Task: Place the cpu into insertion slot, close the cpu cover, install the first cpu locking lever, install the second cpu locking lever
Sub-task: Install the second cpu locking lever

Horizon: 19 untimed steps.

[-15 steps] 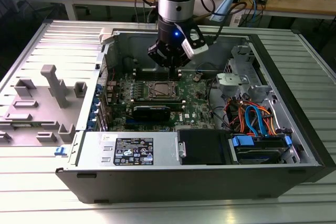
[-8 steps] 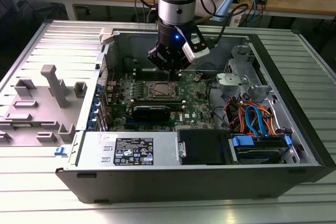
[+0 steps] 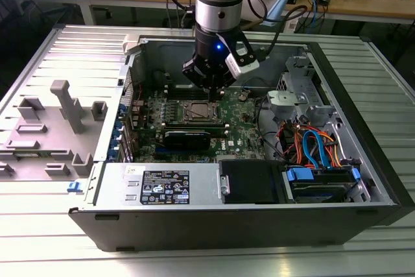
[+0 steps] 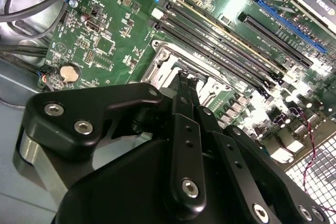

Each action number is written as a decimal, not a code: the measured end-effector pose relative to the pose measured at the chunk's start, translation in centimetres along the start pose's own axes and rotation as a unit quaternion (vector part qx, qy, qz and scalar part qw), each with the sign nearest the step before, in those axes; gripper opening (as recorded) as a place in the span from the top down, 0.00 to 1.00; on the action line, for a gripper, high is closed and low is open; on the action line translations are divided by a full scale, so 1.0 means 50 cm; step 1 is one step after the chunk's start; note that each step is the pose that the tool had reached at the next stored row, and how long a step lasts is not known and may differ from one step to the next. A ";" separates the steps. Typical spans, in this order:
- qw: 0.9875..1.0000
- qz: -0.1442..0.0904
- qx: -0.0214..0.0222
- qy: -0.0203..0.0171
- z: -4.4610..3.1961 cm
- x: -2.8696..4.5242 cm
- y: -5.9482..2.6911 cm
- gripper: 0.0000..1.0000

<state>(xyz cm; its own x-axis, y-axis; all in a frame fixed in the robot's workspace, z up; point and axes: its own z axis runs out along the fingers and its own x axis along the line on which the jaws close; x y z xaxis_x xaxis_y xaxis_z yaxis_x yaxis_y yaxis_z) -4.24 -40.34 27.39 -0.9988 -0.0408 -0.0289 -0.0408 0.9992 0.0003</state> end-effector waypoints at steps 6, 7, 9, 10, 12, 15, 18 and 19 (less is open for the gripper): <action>1.000 0.000 0.000 0.000 0.000 0.000 0.000 0.89; 1.000 0.000 0.000 0.001 0.000 0.000 0.000 0.89; 1.000 0.000 0.000 0.004 0.000 0.000 0.000 0.89; 1.000 0.000 0.000 0.008 0.001 0.000 0.000 0.89; 1.000 0.000 -0.001 0.019 0.003 0.000 0.000 0.89; 0.999 0.000 -0.001 0.034 0.010 0.000 0.000 0.89; 0.999 0.000 -0.001 0.035 0.014 0.001 -0.007 0.89; 0.999 0.000 -0.002 0.035 0.015 0.001 -0.011 0.89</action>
<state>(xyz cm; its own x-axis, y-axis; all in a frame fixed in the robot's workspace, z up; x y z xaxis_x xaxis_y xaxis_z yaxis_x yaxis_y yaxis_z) -4.25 -40.91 26.62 -0.9983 -0.0408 0.0421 -0.0407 0.9992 0.0034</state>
